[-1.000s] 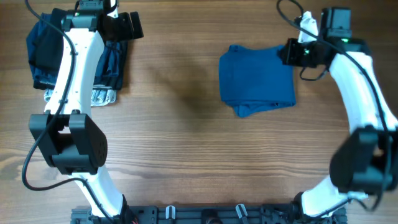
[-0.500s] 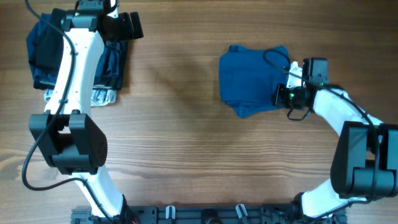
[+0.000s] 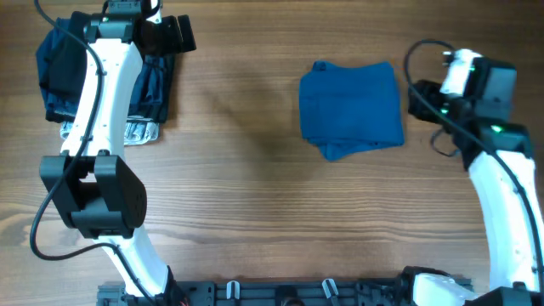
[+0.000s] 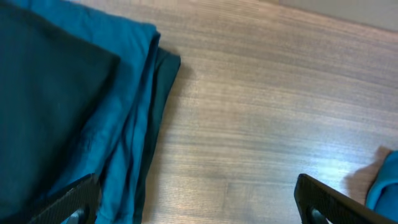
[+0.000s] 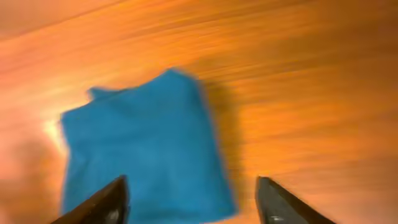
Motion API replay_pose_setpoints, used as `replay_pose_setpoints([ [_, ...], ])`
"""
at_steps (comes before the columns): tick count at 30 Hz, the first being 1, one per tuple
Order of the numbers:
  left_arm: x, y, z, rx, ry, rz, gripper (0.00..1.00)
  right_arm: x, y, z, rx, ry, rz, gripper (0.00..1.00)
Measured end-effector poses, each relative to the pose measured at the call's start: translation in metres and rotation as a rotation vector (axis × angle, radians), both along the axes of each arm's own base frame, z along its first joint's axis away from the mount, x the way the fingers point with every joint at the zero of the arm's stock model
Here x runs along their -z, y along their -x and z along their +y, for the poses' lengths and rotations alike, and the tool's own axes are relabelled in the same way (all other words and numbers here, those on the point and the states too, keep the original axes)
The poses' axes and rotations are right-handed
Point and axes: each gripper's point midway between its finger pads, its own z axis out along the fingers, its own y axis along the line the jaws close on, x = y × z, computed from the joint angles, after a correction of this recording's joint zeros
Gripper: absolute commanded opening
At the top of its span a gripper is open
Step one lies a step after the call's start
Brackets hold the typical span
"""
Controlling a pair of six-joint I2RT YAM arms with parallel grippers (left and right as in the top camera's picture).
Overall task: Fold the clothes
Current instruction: 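Press the folded polo flat and withdraw the right gripper rightward, then grasp the folded polo with the left gripper and lift it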
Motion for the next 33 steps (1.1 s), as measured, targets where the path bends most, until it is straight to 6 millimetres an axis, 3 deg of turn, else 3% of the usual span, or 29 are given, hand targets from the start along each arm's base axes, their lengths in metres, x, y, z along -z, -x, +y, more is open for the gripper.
replay_pose_setpoints([
  [4, -0.020, -0.025, -0.002, 0.006, 0.011, -0.130, 1.00, 0.004, 0.010, -0.046, 0.145, 0.063, 0.031, 1.00],
  [6, -0.026, -0.030, -0.015, 0.051, 0.066, -0.162, 1.00, 0.004, 0.014, -0.062, 0.197, 0.083, 0.036, 1.00],
  [15, -0.036, -0.026, -0.059, 0.216, 0.255, -0.178, 1.00, 0.004, 0.015, -0.067, 0.214, 0.096, 0.039, 0.99],
  [19, -0.027, -0.010, -0.111, 0.358, 0.293, -0.128, 1.00, 0.004, 0.015, -0.067, 0.214, 0.097, 0.039, 0.99],
  [23, 0.005, 0.015, -0.198, 0.529, 0.238, -0.052, 1.00, 0.004, 0.016, -0.067, 0.215, 0.098, 0.040, 1.00],
  [27, 0.064, 0.046, -0.271, 0.643, 0.141, 0.054, 1.00, 0.005, 0.016, -0.067, 0.216, 0.099, 0.040, 1.00],
  [30, 0.106, 0.062, -0.294, 0.684, 0.098, 0.127, 1.00, 0.005, 0.016, -0.067, 0.216, 0.099, 0.040, 0.99],
  [33, 0.132, 0.067, -0.304, 0.696, 0.053, 0.152, 1.00, 0.004, 0.016, -0.067, 0.216, 0.099, 0.040, 1.00],
])
